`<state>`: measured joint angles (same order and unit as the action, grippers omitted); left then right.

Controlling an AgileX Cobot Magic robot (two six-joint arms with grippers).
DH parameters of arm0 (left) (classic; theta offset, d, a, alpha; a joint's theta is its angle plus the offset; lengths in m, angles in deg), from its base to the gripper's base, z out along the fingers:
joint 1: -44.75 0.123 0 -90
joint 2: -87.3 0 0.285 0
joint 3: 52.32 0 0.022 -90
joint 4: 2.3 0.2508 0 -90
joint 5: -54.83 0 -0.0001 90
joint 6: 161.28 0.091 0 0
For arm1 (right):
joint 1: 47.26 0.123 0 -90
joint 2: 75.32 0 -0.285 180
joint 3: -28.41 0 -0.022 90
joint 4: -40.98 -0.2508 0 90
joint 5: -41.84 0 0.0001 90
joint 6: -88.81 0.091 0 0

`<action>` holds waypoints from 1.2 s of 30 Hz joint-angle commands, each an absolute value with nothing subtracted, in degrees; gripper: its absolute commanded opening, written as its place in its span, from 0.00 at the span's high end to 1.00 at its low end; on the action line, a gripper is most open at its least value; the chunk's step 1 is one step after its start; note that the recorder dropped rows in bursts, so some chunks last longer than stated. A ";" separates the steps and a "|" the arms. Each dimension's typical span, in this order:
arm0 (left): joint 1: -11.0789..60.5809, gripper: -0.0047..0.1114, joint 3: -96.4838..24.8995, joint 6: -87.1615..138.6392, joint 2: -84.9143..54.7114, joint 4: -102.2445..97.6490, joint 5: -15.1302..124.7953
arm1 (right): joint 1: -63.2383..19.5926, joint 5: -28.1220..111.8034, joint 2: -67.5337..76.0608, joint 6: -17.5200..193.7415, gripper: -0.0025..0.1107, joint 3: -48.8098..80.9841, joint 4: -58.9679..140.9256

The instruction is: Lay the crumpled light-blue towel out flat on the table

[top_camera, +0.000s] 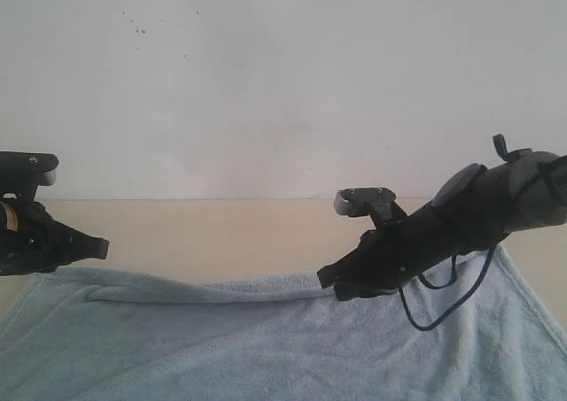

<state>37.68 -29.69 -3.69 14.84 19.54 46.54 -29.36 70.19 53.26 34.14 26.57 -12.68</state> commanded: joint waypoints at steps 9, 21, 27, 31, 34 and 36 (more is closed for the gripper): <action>37.40 0.93 -29.49 -3.55 14.20 18.92 47.79 | -29.43 67.95 54.96 34.87 0.98 26.75 -12.61; 37.40 0.93 -29.49 -3.55 14.20 19.06 48.00 | -29.43 65.44 55.09 34.87 0.98 26.75 -12.61; 37.40 0.93 -29.49 -3.55 14.20 19.06 48.00 | -29.43 65.56 55.79 35.32 0.98 26.75 -12.61; 37.40 0.93 -29.49 -3.55 14.20 19.06 48.00 | -29.43 65.22 56.62 35.90 0.98 26.99 -12.61; 37.40 0.93 -29.49 -3.55 14.20 19.06 48.00 | -29.43 65.49 57.31 36.27 0.98 28.17 -12.61; 37.40 0.93 -29.49 -3.55 14.20 19.06 48.00 | -29.43 65.62 57.71 36.86 0.98 29.47 -12.61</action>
